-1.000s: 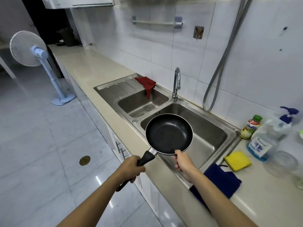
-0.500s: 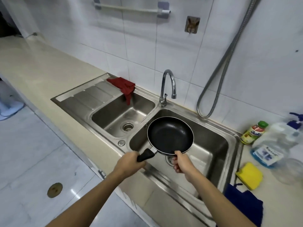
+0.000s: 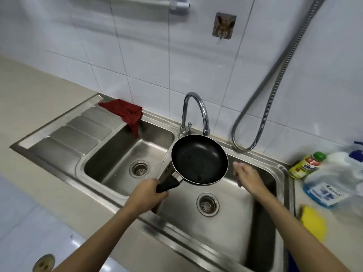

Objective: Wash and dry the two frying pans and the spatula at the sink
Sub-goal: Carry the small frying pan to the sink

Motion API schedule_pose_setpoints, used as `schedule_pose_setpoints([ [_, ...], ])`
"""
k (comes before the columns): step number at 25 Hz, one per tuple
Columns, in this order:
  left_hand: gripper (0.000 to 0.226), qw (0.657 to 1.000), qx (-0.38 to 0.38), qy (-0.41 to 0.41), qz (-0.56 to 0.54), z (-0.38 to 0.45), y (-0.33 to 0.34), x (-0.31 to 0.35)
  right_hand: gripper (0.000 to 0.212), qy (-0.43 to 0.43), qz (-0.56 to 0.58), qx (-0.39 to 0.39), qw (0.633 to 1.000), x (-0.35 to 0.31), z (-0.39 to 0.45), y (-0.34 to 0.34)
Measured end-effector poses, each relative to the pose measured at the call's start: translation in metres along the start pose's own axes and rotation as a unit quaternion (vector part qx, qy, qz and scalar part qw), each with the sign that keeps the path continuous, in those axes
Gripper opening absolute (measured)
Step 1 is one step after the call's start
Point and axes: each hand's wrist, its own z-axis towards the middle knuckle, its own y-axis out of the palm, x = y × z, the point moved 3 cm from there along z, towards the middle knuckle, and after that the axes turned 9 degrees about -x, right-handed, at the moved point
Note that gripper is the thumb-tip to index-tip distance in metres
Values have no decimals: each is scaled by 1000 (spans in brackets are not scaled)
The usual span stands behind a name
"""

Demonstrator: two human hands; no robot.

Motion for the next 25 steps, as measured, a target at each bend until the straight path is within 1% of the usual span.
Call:
schedule_pose_setpoints([
  [2, 21, 1000, -5, -12, -22, 9, 2, 0, 38, -34, -16, 34, 999, -11, 49, -20],
  [3, 21, 999, -3, -17, -34, 15, 4, 0, 36, -53, -47, 31, 997, -21, 78, -20],
  [6, 22, 998, 2, -39, -48, 29, 11, -2, 27, -106, -132, -26, 985, -55, 156, -5],
  [8, 27, 997, 3, -53, -59, 29, 13, -3, 20, -169, -186, -51, 966, -83, 187, 3],
  [9, 29, 997, 0, -57, -61, 31, 13, -3, 21, -201, -208, -70, 955, -96, 201, 8],
  [10, 29, 996, -2, -60, -62, 34, 13, -4, 22, -215, -224, -101, 945, -103, 215, 14],
  [12, 29, 995, -3, -62, -72, 39, 11, -2, 29, -221, -271, -162, 923, -110, 237, 30],
  [13, 29, 995, -4, -59, -77, 42, 11, -1, 32, -212, -304, -178, 911, -109, 245, 38],
  [15, 29, 996, -11, -53, -75, 46, 14, 0, 34, -206, -380, -152, 889, -103, 254, 49],
  [17, 27, 996, -18, -49, -66, 47, 16, -1, 26, -232, -385, -146, 881, -94, 254, 57],
  [19, 23, 997, -25, -50, -62, 47, 23, -3, 27, -275, -402, -150, 860, -97, 244, 62],
  [20, 23, 996, -27, -53, -59, 48, 25, -4, 30, -303, -436, -146, 834, -97, 244, 68],
  [22, 24, 996, -28, -60, -53, 49, 27, -4, 42, -371, -511, -122, 766, -104, 243, 78],
  [23, 25, 996, -28, -61, -51, 49, 28, -4, 45, -389, -522, -125, 749, -108, 241, 83],
  [24, 25, 996, -28, -61, -50, 49, 29, -4, 43, -391, -536, -138, 736, -112, 236, 86],
  [25, 25, 997, -28, -61, -50, 48, 30, -4, 38, -382, -535, -161, 736, -114, 234, 90],
])
